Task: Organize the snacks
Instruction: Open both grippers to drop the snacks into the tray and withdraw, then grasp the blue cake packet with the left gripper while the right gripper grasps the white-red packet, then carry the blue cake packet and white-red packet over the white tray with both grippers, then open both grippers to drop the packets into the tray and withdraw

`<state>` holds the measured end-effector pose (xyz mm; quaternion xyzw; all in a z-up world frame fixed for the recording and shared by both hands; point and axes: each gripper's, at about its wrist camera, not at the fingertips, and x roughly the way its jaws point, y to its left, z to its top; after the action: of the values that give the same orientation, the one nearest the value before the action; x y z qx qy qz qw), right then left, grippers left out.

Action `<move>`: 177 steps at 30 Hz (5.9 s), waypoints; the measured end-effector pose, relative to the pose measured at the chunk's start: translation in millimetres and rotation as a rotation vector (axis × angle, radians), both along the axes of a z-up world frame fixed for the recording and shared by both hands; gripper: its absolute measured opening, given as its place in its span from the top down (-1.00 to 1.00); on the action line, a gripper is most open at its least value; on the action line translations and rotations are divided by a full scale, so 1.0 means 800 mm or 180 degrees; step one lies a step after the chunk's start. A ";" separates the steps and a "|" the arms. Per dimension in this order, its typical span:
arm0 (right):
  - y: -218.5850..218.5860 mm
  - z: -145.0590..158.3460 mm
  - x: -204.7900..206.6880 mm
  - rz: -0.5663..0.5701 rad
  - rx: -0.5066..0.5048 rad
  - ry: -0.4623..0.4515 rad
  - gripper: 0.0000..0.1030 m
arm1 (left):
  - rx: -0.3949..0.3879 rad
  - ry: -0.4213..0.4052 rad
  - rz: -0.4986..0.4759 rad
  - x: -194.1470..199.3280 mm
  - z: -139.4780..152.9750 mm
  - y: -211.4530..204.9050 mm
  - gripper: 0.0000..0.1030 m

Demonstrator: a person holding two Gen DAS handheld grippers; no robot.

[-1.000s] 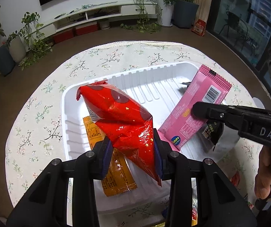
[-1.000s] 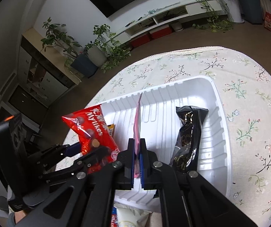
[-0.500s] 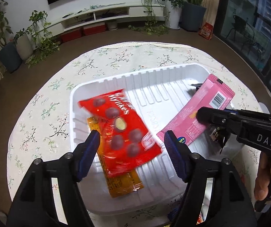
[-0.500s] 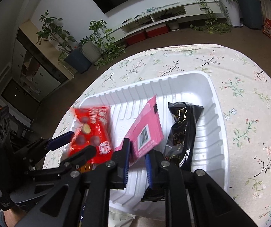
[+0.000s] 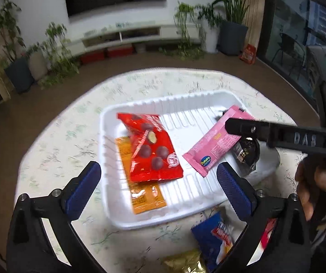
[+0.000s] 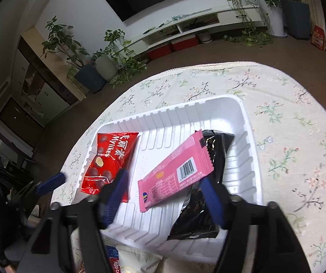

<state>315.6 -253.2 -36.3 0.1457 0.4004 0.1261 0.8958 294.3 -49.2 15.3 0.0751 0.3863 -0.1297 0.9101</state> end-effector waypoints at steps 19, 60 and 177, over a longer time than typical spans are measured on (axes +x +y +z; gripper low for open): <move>-0.016 0.049 -0.173 -0.0052 -0.0599 -0.0407 -0.77 | -0.0170 0.0337 0.0106 -0.176 -0.013 0.024 -0.99; 0.041 -0.054 -0.173 0.0653 -0.0194 0.0553 0.69 | 0.0061 0.0837 -0.0692 -0.142 -0.070 -0.038 0.39; 0.029 -0.002 -0.008 0.0240 -0.0379 -0.0181 0.79 | -0.0193 0.0501 -0.0302 0.054 -0.061 -0.056 0.53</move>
<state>308.9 -230.1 -37.6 0.0734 0.3869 0.1398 0.9085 337.2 -93.9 -33.5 0.0554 0.4485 -0.1898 0.8717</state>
